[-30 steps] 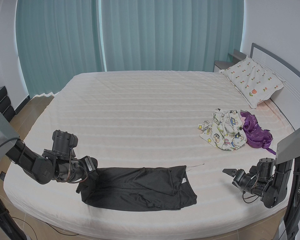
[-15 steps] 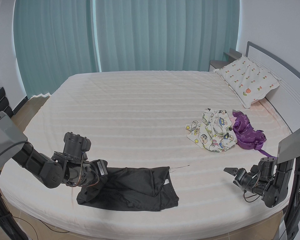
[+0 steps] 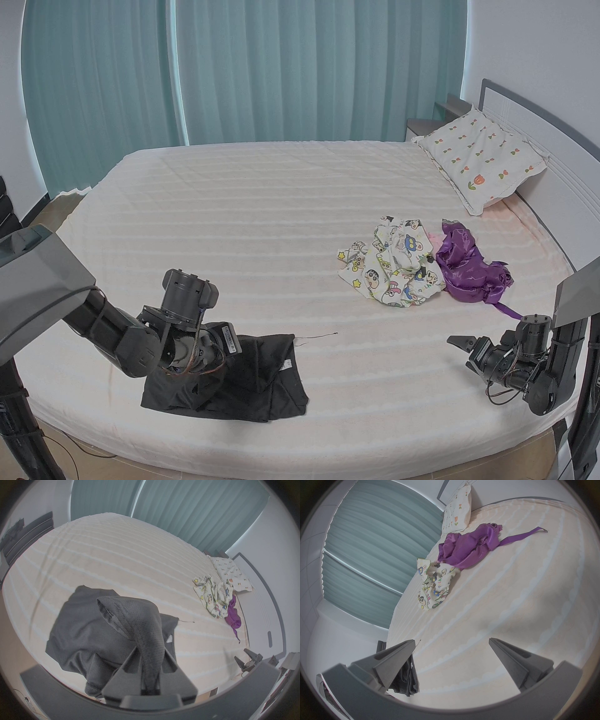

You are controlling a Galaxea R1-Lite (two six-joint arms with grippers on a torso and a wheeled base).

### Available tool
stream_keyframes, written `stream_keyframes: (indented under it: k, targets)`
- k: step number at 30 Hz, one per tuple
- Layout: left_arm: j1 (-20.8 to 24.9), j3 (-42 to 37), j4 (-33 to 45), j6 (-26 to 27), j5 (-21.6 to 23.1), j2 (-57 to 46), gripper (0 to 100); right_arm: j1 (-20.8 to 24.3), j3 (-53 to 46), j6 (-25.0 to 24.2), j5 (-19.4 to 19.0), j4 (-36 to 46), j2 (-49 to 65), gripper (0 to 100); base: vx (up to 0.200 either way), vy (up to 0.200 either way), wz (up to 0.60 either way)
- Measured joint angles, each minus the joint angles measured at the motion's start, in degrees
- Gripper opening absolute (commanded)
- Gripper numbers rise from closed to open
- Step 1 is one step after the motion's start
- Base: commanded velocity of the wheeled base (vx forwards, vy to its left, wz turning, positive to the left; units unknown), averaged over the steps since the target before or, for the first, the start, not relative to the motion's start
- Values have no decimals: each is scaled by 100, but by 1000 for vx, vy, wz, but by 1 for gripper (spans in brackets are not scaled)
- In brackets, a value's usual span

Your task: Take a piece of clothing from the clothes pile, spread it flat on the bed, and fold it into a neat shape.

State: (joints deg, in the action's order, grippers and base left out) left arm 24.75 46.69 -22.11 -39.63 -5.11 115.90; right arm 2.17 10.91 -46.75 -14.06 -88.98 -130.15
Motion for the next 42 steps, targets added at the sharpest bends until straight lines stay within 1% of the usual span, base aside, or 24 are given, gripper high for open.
stream_keyframes:
  k: [5,11,12,14,22,30,35,40,42]
  targets:
    - [110,239,-7,-22,-160,288,0,13,-2,0,2,2,-9,100,0,0,0]
    - [133,463,-13,-30,-200,538,0,30,0,0,2,-2,-21,100,0,0,0]
    - [132,513,-13,-35,-195,583,100,37,2,0,0,-2,-26,100,0,0,0]
    - [135,568,-7,-52,-189,651,100,37,2,-2,0,0,-30,100,0,0,0]
    - [413,619,82,-143,-189,707,100,111,-20,-27,-45,0,-41,100,0,0,0]
    - [538,586,44,-519,-162,266,100,152,-26,-44,-52,0,-122,100,0,0,0]
    - [490,245,37,-796,-66,-27,100,193,-26,-54,-59,0,-179,100,0,0,0]
    - [367,-328,4,-1180,202,-341,100,227,-26,-55,-59,-2,-232,100,-200,0,0]
    - [330,-590,0,-1303,344,-466,100,232,-24,-55,-61,0,-254,100,0,0,0]
